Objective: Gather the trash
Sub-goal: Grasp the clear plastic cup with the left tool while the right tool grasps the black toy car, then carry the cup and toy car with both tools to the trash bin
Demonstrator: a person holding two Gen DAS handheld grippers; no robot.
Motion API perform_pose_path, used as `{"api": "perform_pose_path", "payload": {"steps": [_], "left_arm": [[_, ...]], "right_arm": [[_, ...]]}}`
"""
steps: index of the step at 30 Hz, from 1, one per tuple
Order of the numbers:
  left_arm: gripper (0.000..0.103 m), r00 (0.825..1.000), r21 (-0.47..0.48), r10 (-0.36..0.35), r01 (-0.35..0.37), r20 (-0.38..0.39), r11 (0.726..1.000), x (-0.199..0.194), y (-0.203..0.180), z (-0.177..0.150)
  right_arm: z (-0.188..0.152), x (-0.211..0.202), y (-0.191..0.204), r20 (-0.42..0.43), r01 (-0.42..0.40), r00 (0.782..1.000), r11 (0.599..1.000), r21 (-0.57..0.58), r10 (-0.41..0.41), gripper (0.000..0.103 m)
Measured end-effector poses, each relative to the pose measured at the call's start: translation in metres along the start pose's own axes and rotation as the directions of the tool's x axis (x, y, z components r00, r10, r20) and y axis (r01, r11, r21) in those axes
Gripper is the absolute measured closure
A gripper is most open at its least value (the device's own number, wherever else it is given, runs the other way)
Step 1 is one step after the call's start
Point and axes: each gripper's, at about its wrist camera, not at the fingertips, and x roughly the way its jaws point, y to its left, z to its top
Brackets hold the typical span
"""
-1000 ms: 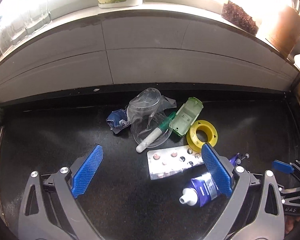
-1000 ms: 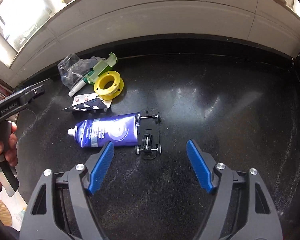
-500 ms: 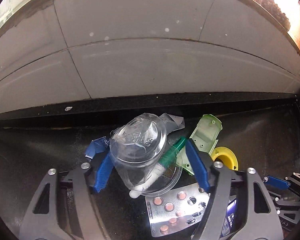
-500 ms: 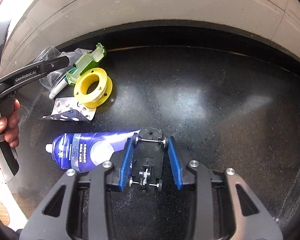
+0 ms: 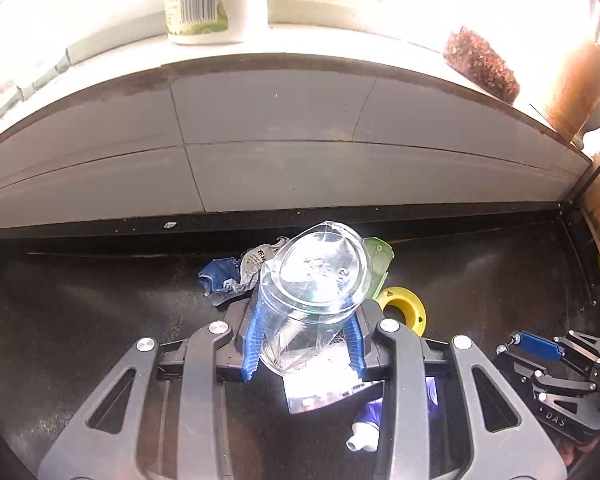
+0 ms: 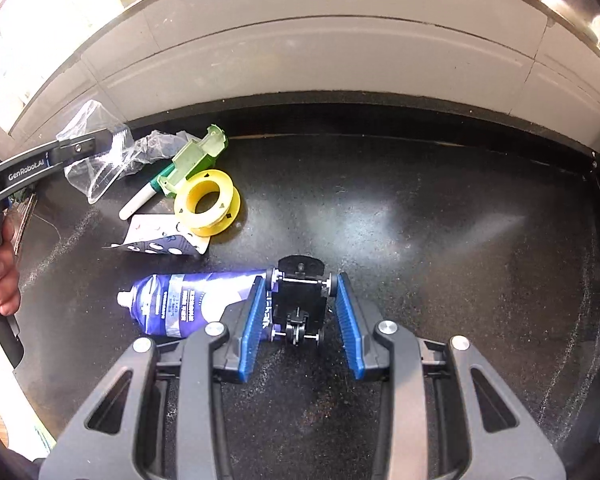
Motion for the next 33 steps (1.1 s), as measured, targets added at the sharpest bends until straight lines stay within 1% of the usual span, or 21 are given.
{"api": "perform_pose_path", "payload": {"steps": [3,6,9,14,17,25,33], "left_arm": [[0.069,1.0,0.014,0.005,-0.005,-0.003,1.0,-0.02,-0.004,-0.009],[0.069,1.0,0.022,0.004,-0.004,-0.001,1.0,-0.042,-0.007,-0.026],[0.069,1.0,0.022,0.01,-0.01,-0.009,1.0,-0.062,-0.008,-0.047],[0.069,1.0,0.011,0.012,-0.012,-0.026,1.0,-0.089,-0.015,-0.094],[0.069,1.0,0.0,0.009,-0.009,-0.028,1.0,-0.105,-0.012,-0.117],[0.069,1.0,-0.002,0.017,-0.017,-0.008,1.0,-0.135,-0.015,-0.145],[0.069,1.0,0.002,0.026,-0.026,-0.006,1.0,-0.152,-0.016,-0.163]], "right_arm": [[-0.004,-0.013,0.004,0.018,-0.002,1.0,1.0,-0.013,0.002,0.067],[-0.009,-0.028,0.006,0.041,0.001,0.999,1.0,-0.027,0.0,0.067],[-0.018,-0.047,0.006,0.064,0.0,0.998,0.999,-0.034,0.002,0.067],[-0.029,-0.071,0.008,0.101,0.002,0.995,0.999,-0.047,0.003,0.067],[-0.037,-0.083,0.01,0.114,0.003,0.993,0.999,-0.052,0.003,0.067],[-0.062,-0.107,0.021,0.142,0.008,0.99,0.998,-0.068,0.002,0.067],[-0.077,-0.123,0.034,0.164,-0.001,0.986,0.996,-0.088,0.016,0.067]]}}
